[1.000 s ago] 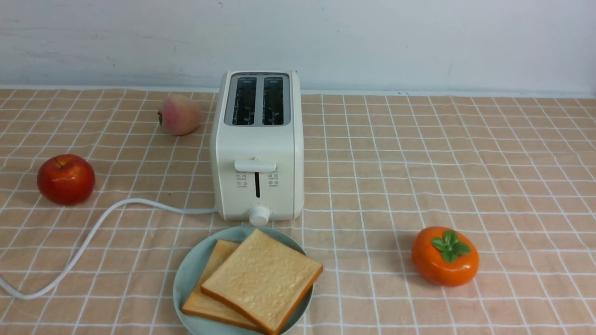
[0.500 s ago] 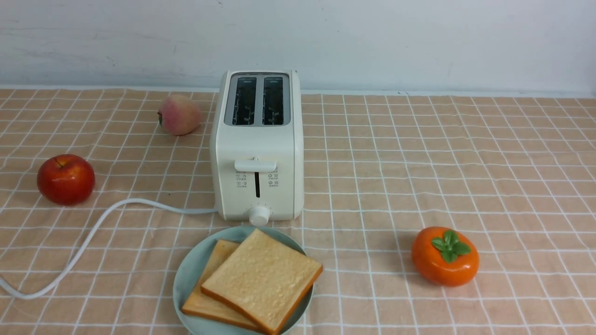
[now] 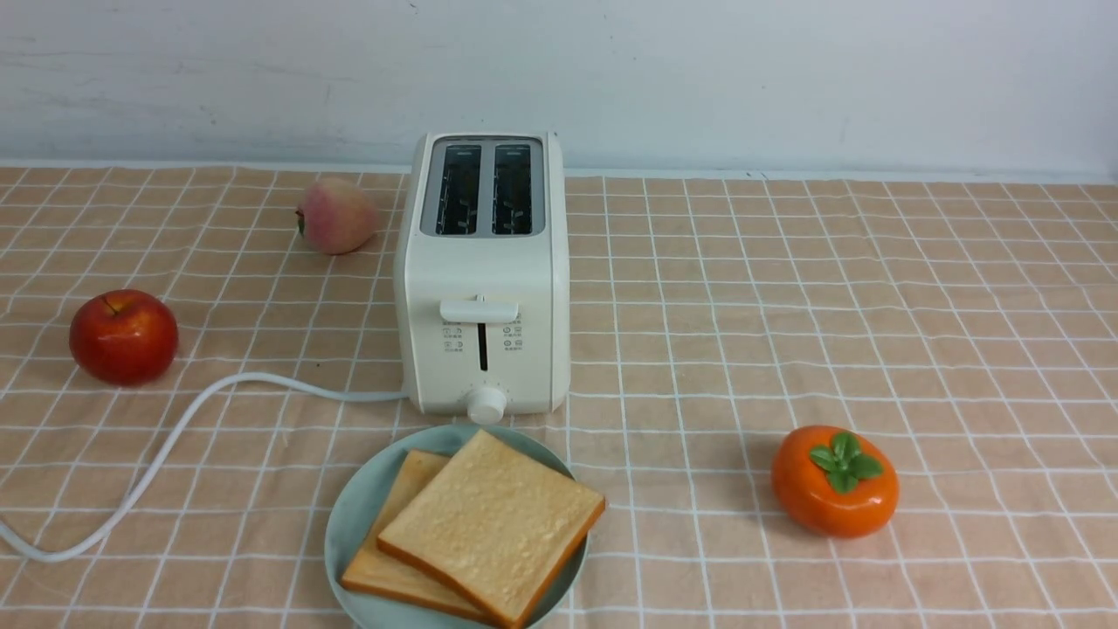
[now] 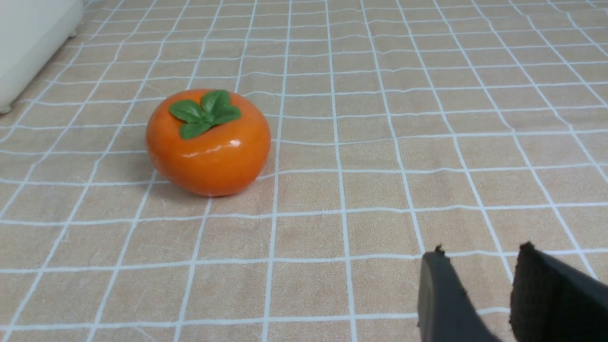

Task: Take toasted bread from bread machine on light coffee tablecloth place on plate.

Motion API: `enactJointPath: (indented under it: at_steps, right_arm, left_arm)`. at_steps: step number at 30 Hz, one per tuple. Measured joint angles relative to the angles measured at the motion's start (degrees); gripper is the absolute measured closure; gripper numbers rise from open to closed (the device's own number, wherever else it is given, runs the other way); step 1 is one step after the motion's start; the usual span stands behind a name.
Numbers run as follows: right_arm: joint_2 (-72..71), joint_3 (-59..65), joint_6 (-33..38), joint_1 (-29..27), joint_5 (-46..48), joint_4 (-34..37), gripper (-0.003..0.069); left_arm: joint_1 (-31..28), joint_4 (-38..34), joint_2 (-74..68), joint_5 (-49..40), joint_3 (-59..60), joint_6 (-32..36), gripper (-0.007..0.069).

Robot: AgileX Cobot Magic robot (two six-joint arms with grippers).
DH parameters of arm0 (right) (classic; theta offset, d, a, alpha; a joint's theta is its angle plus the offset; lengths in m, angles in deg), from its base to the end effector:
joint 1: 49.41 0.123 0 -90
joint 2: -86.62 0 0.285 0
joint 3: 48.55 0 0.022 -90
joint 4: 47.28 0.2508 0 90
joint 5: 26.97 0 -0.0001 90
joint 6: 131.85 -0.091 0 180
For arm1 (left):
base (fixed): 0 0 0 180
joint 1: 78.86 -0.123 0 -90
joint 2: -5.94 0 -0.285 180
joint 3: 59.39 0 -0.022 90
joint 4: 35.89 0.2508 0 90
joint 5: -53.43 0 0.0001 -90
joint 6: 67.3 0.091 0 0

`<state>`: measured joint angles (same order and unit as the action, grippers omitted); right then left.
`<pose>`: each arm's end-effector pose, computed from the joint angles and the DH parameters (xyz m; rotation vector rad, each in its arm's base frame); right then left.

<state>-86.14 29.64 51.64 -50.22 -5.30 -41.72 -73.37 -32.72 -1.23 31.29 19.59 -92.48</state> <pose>0.0525 0.0025 0.1741 0.0158 1.8676 0.0439 0.0523 -0.0031 0.1688 -0.2912 1.8789 -0.3102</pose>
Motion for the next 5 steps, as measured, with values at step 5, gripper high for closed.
enactJointPath:
  at_steps: [5]
  right_arm:
    - [0.0, 0.0, 0.0, 0.0, 0.0, 0.0, 0.0422]
  left_arm:
    - [0.0, 0.0, 0.0, 0.0, 0.0, 0.0, 0.0441]
